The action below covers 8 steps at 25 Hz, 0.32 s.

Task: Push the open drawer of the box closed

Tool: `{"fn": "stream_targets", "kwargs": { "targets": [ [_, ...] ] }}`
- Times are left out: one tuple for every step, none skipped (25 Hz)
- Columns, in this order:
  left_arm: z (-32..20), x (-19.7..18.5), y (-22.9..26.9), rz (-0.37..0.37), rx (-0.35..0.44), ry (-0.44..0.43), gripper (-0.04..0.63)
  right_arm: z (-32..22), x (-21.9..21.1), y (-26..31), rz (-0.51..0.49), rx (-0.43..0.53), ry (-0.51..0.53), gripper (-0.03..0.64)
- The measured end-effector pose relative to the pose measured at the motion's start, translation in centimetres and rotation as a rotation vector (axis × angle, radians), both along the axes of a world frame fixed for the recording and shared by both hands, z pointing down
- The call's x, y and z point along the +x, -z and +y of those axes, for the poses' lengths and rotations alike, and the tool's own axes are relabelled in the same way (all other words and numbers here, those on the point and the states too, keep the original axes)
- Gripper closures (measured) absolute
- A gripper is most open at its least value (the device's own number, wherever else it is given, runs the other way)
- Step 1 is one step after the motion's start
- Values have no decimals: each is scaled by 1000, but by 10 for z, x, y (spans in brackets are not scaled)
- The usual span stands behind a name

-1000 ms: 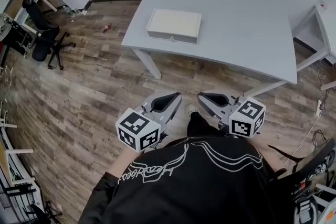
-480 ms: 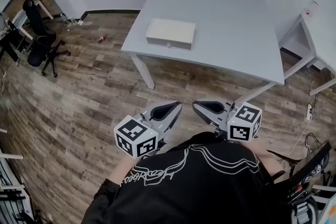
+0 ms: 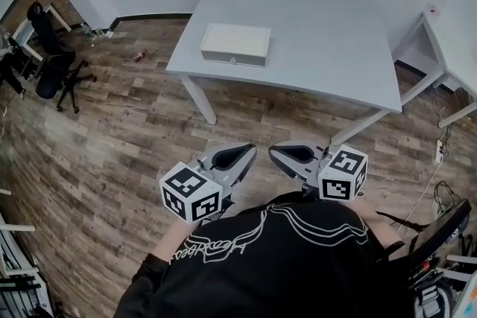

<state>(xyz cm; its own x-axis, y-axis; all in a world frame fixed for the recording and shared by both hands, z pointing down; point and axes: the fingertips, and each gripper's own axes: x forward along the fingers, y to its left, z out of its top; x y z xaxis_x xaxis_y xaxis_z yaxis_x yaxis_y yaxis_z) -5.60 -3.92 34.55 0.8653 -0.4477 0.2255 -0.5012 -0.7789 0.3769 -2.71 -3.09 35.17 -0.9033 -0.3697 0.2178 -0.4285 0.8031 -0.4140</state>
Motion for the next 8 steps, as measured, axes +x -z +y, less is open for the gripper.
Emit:
{"fn": "stream_targets", "kwargs": {
  "targets": [
    [1, 1, 0, 3, -2, -3, 588, 2, 1, -1, 5, 1, -3, 607],
    [2, 3, -1, 6, -4, -7, 588, 3, 3, -4, 12, 1, -8, 609],
    [3, 5, -2, 7, -7, -12, 588, 3, 5, -6, 19, 0, -14, 607],
    [3, 7, -2, 7, -7, -15, 588, 2, 8, -7, 21, -1, -19, 607],
    [3, 10, -3, 6, -7, -18, 588, 1, 10, -7, 21, -3, -24, 607],
    [3, 12, -4, 6, -8, -21, 588, 0, 11, -7, 20, -5, -28, 608],
    [4, 14, -5, 5, -10, -23, 588, -1, 13, -7, 17, -6, -31, 609],
    [5, 17, -6, 4, -12, -25, 588, -1, 14, -8, 15, -8, -34, 607]
  ]
}}
